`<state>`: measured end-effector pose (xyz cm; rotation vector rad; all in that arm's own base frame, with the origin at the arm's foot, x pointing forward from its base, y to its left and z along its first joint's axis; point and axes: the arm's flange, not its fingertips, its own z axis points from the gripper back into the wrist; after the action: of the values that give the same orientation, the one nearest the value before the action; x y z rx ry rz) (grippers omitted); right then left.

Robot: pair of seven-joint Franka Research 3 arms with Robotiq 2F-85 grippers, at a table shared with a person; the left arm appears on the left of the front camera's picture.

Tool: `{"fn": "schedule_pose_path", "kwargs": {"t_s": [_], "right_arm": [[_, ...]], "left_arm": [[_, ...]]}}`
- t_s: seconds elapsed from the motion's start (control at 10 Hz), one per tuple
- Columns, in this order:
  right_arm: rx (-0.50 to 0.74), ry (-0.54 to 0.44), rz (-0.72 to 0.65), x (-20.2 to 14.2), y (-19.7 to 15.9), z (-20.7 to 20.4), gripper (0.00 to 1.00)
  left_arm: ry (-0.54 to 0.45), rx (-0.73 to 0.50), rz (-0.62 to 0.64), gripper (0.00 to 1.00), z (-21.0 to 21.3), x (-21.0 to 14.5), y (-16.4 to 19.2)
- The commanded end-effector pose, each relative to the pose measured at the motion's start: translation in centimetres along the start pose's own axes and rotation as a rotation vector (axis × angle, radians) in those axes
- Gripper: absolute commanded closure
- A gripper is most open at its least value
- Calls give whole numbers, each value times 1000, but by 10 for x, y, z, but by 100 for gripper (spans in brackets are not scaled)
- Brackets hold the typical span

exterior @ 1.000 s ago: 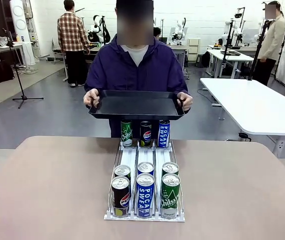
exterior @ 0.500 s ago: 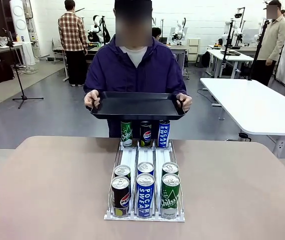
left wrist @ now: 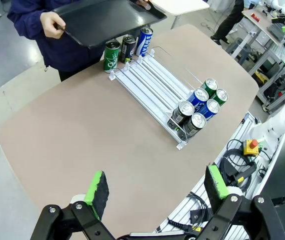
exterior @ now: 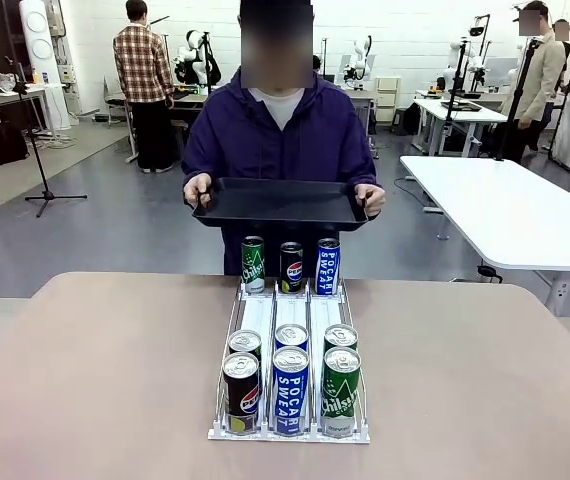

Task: Retrieve and hand over the desired beverage to the person.
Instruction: Pick up a can of the same type that the person held from the Automatic Can Dispenser.

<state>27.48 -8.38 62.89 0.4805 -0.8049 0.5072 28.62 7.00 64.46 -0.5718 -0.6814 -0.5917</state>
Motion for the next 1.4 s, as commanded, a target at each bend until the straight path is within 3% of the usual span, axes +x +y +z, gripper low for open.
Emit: {"fn": "schedule_pose_path", "kwargs": {"t_s": [0.0, 1.3], "right_arm": [[26, -9, 7, -1, 0, -4, 0], [26, -9, 7, -1, 0, -4, 0]], "left_arm": [[-5, -15, -15, 0, 1, 1, 1], [-5, -15, -15, 0, 1, 1, 1]]}}
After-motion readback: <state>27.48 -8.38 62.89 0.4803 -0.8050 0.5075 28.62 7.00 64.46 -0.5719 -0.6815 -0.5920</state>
